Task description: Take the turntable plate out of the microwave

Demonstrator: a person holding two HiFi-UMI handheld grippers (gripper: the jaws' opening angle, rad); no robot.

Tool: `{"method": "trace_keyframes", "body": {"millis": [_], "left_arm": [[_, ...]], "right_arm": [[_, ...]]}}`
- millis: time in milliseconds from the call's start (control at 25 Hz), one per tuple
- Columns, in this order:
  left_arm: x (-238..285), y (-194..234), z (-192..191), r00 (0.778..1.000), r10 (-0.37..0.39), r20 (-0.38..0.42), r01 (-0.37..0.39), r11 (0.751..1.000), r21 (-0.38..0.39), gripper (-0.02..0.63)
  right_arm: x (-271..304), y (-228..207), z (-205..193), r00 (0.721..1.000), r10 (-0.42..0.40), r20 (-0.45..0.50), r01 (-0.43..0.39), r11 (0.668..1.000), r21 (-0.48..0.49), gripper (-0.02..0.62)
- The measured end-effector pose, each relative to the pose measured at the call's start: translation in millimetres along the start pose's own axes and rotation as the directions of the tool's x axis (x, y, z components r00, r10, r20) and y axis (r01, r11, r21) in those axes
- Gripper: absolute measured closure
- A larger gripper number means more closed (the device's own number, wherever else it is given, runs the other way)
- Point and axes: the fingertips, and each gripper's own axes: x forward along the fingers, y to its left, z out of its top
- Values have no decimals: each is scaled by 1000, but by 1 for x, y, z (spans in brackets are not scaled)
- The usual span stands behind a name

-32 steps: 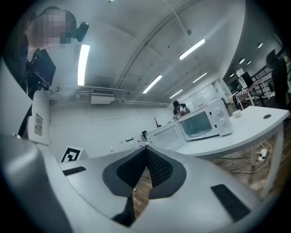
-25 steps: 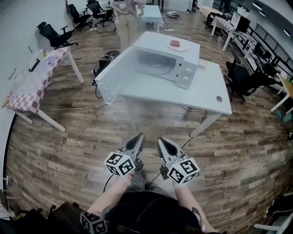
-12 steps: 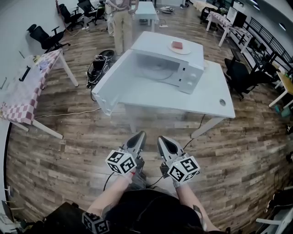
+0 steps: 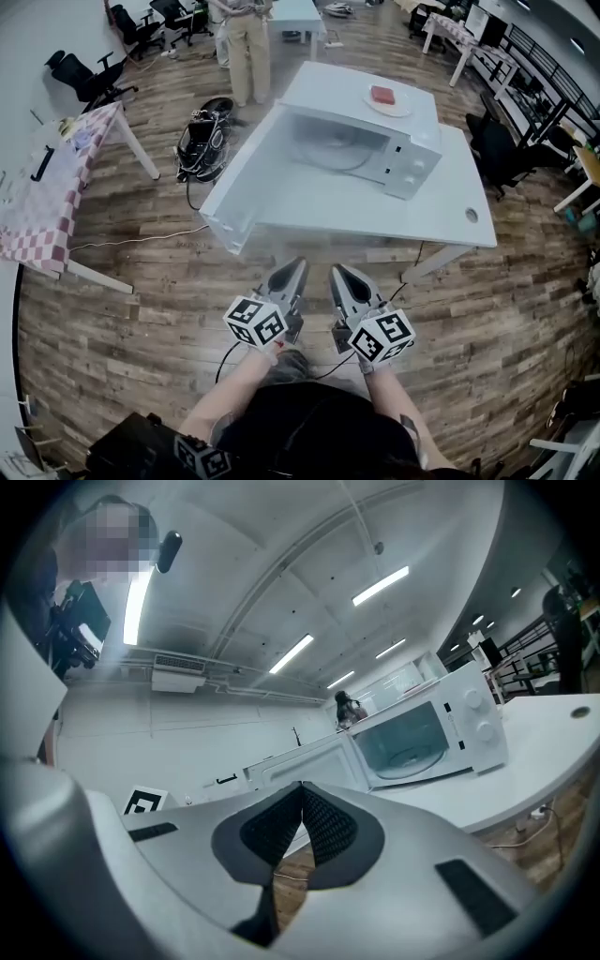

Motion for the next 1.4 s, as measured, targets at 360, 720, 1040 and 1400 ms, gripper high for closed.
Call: {"method": "trace_keyframes", "body": {"millis": [360, 720, 1040, 1400], "left_arm": [[16, 37, 22, 999, -34, 6, 34, 999, -14, 586], [33, 55, 33, 999, -27, 32, 28, 999, -38, 586], [56, 73, 27, 1000, -11, 24, 12, 998, -66, 586], [112, 100, 44, 999, 12, 38, -9, 997, -76, 586]], "right_arm": [[43, -8, 1, 998, -59, 22, 60, 998, -15, 575], [58, -20, 1, 995, -99, 30, 100, 995, -26, 575], [84, -40, -6, 997, -71, 18, 70, 997, 19, 575], [128, -85, 3, 998, -58, -29, 59, 998, 28, 575]]}}
